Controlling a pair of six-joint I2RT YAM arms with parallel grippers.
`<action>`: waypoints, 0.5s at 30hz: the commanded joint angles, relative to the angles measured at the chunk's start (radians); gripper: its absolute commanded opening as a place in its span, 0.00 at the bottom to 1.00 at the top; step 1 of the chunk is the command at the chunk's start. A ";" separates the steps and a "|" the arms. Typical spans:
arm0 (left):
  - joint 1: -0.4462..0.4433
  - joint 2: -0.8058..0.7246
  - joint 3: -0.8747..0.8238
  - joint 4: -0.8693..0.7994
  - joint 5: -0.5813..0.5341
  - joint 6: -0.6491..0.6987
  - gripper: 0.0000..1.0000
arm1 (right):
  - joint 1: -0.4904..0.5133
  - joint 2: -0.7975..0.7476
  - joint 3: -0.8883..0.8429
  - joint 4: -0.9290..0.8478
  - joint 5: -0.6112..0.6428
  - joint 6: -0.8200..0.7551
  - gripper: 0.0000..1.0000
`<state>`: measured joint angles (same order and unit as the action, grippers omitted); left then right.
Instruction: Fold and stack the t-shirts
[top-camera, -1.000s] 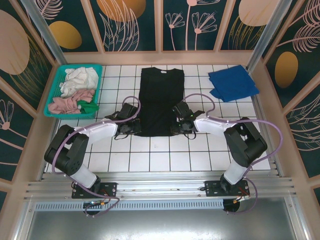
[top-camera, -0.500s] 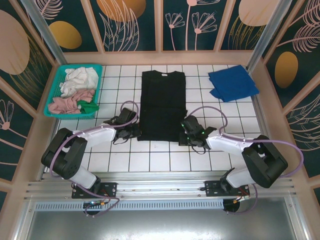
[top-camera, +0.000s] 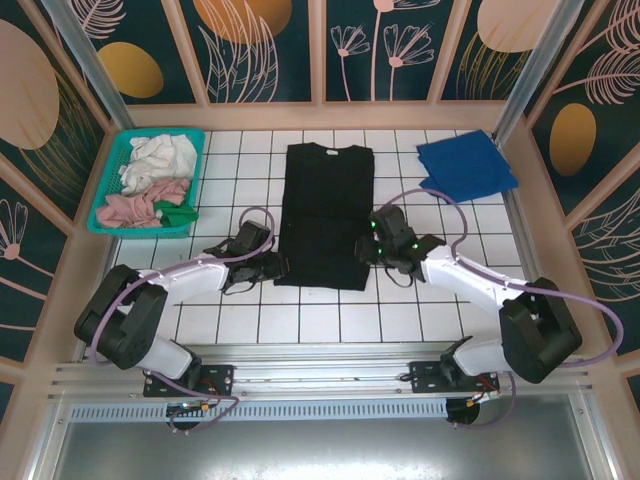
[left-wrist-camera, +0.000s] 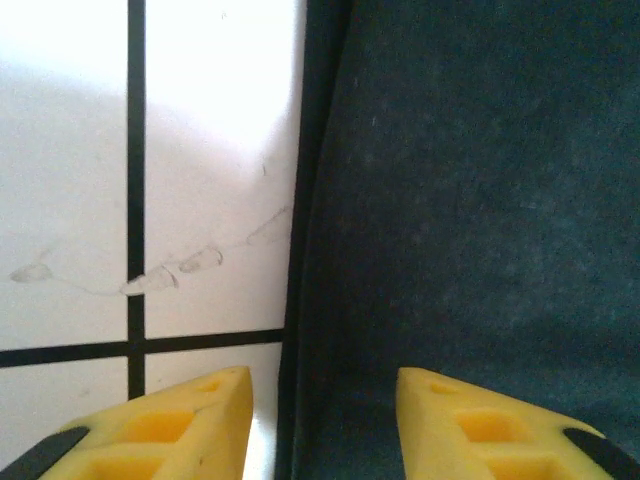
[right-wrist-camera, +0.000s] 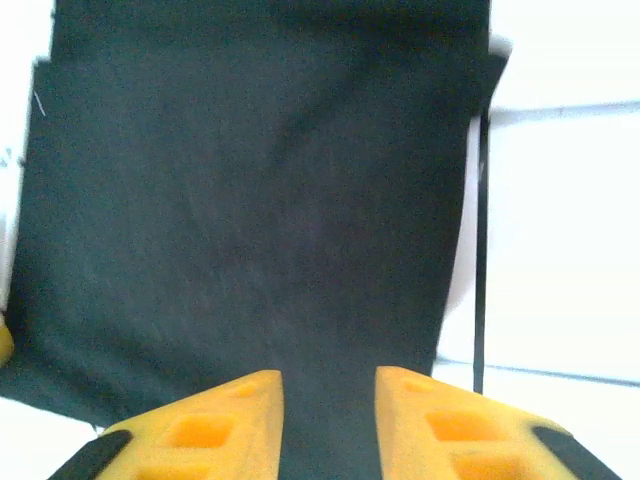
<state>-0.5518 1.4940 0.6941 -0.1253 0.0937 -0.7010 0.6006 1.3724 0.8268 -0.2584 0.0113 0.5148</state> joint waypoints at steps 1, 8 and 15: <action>-0.003 -0.006 0.089 -0.084 -0.074 0.045 0.44 | -0.076 0.128 0.086 0.044 0.025 -0.050 0.27; -0.062 0.087 0.199 -0.091 -0.072 0.078 0.45 | -0.145 0.354 0.242 0.101 -0.026 -0.085 0.21; -0.093 0.141 0.118 -0.030 -0.083 0.055 0.45 | -0.224 0.509 0.363 0.074 -0.019 -0.101 0.16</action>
<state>-0.6483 1.6253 0.8558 -0.1604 0.0395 -0.6476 0.4007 1.8515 1.1366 -0.1791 -0.0200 0.4419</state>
